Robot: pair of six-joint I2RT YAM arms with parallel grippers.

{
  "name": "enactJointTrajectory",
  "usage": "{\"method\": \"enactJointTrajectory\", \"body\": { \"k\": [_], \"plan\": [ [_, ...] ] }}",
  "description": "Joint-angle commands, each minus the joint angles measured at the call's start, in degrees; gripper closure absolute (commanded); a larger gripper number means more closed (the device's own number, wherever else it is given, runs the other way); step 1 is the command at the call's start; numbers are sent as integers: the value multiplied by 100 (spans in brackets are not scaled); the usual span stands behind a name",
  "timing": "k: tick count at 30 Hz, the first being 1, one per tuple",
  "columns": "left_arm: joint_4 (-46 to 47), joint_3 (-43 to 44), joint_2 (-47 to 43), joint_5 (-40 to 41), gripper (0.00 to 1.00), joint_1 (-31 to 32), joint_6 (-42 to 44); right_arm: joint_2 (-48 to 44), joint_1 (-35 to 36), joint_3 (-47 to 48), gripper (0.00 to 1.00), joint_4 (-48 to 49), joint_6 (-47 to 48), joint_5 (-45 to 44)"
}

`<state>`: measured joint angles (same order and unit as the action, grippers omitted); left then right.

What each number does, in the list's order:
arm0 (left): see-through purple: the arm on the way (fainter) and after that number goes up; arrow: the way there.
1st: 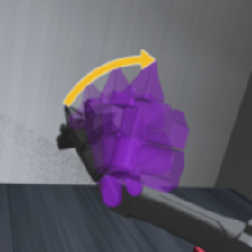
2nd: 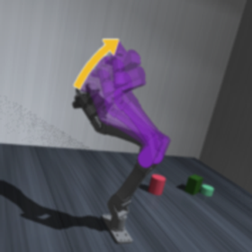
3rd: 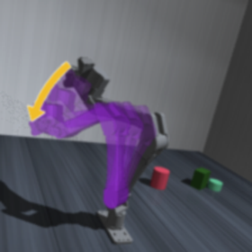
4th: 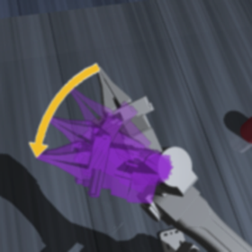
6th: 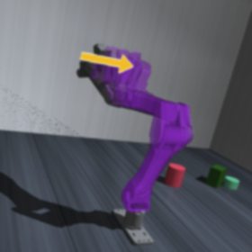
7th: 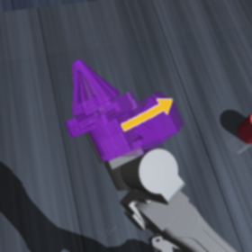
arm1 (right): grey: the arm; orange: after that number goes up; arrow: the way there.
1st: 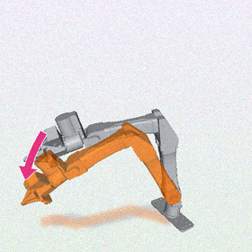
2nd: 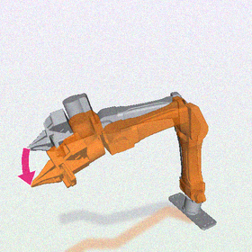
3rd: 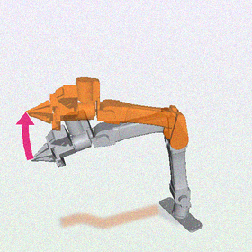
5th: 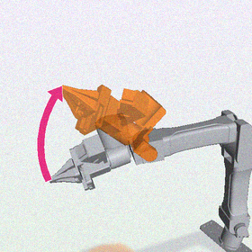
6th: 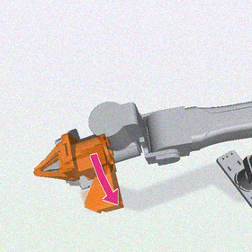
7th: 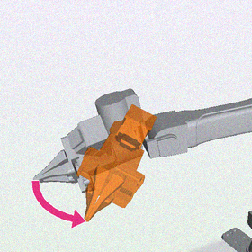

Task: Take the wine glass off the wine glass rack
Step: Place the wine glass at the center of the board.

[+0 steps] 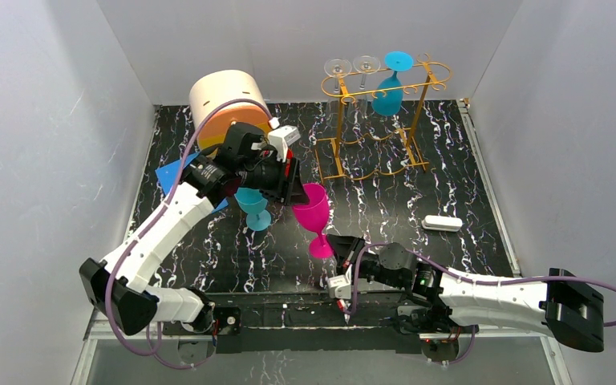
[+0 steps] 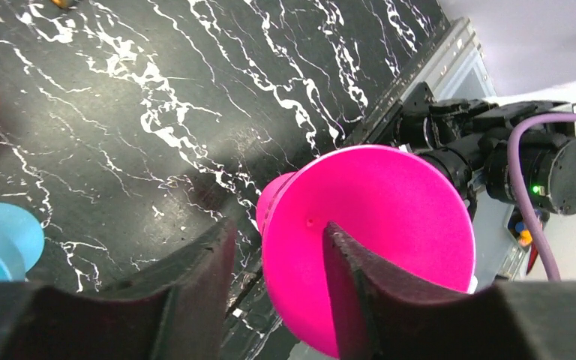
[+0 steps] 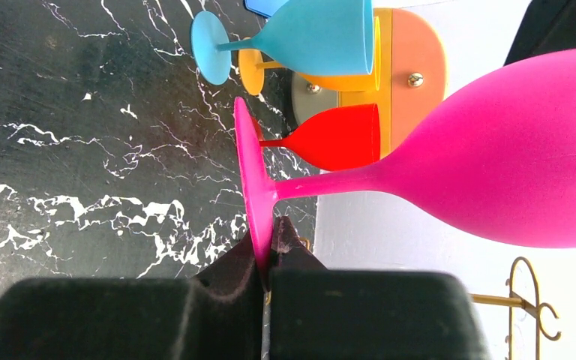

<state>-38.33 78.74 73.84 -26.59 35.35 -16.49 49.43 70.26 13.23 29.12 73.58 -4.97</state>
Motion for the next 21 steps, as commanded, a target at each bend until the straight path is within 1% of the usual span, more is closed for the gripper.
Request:
{"method": "enactJointTrajectory", "body": {
  "k": [1,4,6,13,16,21],
  "plan": [
    [-318,215,153,-681,58,-11,308,-41,40,141,99,279,216,27],
    [-445,234,191,-682,66,-12,395,-27,40,183,99,187,256,12],
    [-473,235,199,-707,74,-13,424,-20,40,206,99,121,267,9],
    [-597,328,233,-723,89,-11,542,20,40,255,99,8,232,22],
    [-631,337,260,-716,100,-13,583,47,37,288,99,-42,227,54],
    [-606,314,180,-617,100,-13,604,67,39,337,99,-107,186,132]
  ]
}}
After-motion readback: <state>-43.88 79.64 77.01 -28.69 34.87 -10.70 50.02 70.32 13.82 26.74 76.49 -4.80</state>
